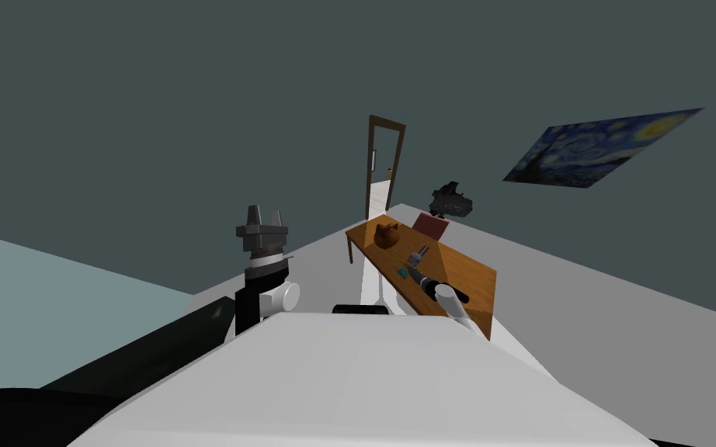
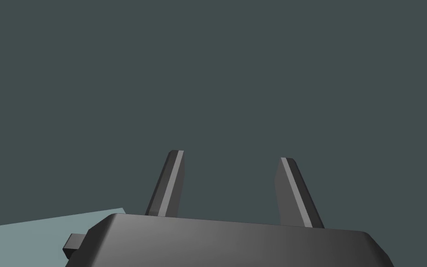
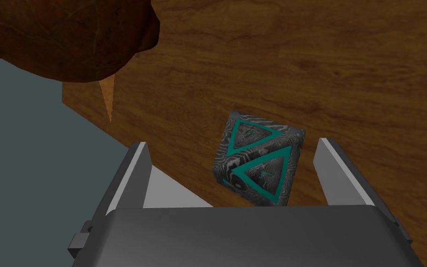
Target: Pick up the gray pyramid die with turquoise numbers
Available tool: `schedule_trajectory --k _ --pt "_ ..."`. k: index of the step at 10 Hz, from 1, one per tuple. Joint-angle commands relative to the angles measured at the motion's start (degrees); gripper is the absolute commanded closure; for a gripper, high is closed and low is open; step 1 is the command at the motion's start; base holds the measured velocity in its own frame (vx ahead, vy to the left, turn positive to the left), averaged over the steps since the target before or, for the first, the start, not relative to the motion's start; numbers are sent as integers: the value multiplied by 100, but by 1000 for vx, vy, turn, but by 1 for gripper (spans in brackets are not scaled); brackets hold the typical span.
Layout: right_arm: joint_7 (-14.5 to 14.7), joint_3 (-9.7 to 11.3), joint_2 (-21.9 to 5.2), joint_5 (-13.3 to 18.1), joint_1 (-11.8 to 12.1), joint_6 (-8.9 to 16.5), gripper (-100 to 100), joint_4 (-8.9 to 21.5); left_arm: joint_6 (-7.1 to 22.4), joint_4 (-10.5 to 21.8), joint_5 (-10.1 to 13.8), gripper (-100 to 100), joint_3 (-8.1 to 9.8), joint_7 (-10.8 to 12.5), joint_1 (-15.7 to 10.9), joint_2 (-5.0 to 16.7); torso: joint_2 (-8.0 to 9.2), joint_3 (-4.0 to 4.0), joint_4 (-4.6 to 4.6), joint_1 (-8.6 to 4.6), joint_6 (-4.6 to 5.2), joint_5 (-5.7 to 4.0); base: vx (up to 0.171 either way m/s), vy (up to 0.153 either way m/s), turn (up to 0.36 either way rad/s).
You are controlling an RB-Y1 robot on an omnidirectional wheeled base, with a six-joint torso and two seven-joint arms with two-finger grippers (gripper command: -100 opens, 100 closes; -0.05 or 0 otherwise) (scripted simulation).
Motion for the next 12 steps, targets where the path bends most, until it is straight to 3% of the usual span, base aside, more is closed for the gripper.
schedule_trajectory --k 1,2,3,4,5,7,8,9,12 --pt "-185 83 27 -65 25 100 -100 196 0 0 0 0 0 0 0 0 0 0 0 0 0 0 24 14 -4" --pt "-207 111 40 -72 57 122 -100 266 0 0 0 0 0 0 0 0 -1 -1 0 0 0 -1 31 19 -4" --pt "-258 86 0 24 47 123 -100 141 0 0 0 0 0 0 0 0 -2 -1 0 3 0 0 13 9 -1" --pt "-329 94 3 50 54 136 0 132 0 0 0 0 0 0 0 0 2 1 1 -1 0 0 0 0 0" --pt "-196 113 168 78 14 20 -100 240 0 0 0 0 0 0 0 0 5 3 1 -3 0 0 44 -36 6" --pt "-69 133 333 110 -25 -95 -100 346 0 0 0 0 1 0 0 1 -12 -7 -2 -25 -1 -5 61 -63 11" --pt "-205 129 273 170 16 -34 -100 240 0 0 0 0 1 0 1 1 -15 -9 -3 -27 0 -6 29 -27 6" --pt "-197 130 282 175 17 -45 100 240 0 0 0 0 0 0 0 0 -6 -4 -2 -17 0 -4 2 -6 -11" --pt "-200 128 280 175 21 -45 100 245 0 0 0 0 0 0 0 0 9 7 5 -4 -2 0 0 0 0"
